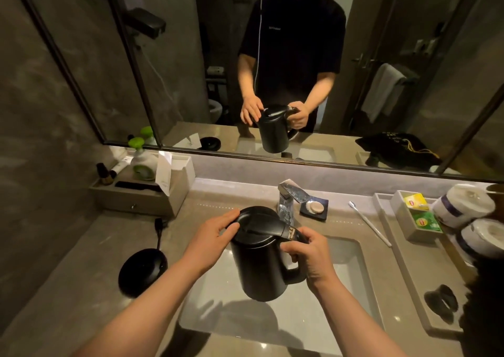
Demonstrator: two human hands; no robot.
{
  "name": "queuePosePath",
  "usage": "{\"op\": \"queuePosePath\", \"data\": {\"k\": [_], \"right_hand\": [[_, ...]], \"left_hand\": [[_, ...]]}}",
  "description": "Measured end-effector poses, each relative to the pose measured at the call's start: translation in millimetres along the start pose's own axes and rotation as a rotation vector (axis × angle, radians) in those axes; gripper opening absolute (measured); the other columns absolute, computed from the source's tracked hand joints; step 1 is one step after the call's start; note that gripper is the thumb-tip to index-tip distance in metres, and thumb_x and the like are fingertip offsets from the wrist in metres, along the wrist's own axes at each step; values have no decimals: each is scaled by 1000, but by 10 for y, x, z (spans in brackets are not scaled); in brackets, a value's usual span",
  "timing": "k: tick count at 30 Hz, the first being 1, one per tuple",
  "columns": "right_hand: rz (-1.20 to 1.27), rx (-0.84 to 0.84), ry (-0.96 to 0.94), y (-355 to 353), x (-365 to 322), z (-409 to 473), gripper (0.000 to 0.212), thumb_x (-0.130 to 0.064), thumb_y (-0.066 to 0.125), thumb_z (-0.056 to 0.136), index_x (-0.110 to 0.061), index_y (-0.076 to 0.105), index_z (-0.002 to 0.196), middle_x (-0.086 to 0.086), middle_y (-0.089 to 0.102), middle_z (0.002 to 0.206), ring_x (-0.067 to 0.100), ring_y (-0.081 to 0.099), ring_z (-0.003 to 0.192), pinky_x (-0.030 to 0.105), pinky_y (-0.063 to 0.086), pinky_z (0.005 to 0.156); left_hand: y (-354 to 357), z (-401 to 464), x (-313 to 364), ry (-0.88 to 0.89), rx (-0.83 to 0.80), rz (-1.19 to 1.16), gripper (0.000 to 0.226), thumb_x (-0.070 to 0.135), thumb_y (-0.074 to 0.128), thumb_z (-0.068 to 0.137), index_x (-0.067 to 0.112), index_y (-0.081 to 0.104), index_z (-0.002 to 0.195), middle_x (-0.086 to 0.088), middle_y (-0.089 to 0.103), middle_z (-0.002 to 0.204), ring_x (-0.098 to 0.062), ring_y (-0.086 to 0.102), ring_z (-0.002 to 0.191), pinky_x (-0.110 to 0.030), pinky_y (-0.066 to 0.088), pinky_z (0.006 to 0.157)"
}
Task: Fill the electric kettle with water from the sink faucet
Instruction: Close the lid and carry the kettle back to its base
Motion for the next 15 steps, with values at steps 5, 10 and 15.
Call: {"op": "queuePosePath", "data": {"k": [5, 10, 15], "right_hand": [[9, -48, -21, 150, -56, 7, 25, -22, 81, 47, -13, 64, 62, 1, 56, 55, 11, 52, 50, 22, 44, 44], [27, -126, -64, 462, -151, 10, 33, -25, 82, 49, -6, 65, 71, 7, 57, 63, 15, 54, 58, 26, 45, 50], [-73, -281, -97, 921, -232, 5, 44, -20, 84, 65, 6, 66, 96, 9, 65, 78, 18, 59, 71, 35, 49, 68]], "left_hand": [[-124, -172, -52, -137, 173, -253, 48, 33, 61, 93, 30, 48, 139, 15, 50, 136, -5, 46, 125, -26, 36, 102], [-376, -396, -89, -288, 327, -519, 16, 33, 61, 91, 32, 75, 98, 1, 75, 99, -19, 65, 99, -40, 51, 85], [-750, -637, -275, -345, 395, -591, 21, 31, 55, 95, 35, 76, 99, 8, 75, 102, -15, 65, 104, -39, 50, 90]]}}
Point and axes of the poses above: each hand's wrist, its own z-axis towards the middle knuckle, its own y-axis out of the palm, x = y × z, the point moved 6 cm from there along z, towards the middle knuckle
